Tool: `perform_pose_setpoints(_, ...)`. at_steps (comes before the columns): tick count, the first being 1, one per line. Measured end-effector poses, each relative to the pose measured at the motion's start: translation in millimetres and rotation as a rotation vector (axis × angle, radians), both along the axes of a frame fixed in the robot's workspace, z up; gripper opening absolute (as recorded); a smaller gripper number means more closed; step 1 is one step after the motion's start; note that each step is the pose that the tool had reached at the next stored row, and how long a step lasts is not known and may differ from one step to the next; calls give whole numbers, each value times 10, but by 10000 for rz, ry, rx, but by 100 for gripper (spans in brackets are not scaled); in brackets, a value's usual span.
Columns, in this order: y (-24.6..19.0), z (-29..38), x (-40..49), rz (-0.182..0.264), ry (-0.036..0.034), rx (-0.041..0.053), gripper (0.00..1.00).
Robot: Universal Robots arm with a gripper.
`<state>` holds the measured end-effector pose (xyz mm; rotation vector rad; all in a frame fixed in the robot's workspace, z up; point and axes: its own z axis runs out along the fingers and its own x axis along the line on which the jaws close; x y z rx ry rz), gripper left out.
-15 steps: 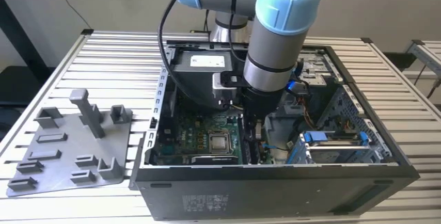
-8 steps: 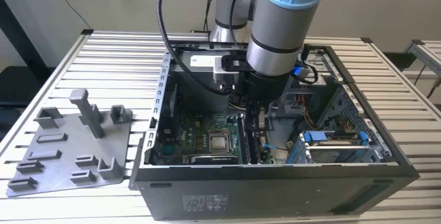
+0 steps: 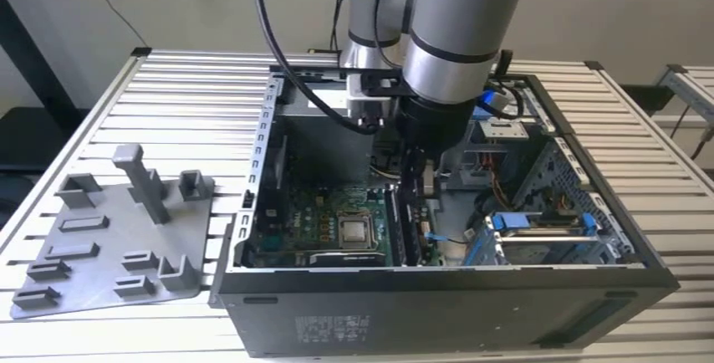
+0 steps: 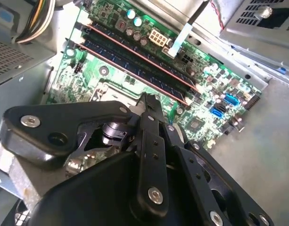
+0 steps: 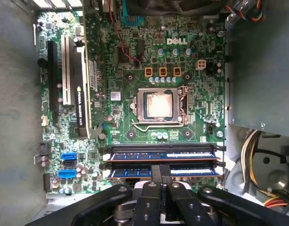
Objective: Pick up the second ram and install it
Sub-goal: 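Press down the second ram until it locks into place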
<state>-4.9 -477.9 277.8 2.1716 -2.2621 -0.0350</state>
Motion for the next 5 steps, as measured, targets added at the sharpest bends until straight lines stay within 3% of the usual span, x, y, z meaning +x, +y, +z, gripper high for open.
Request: perform_pose_setpoints(5, 0, 9, 0, 0, 1, -2, 11)
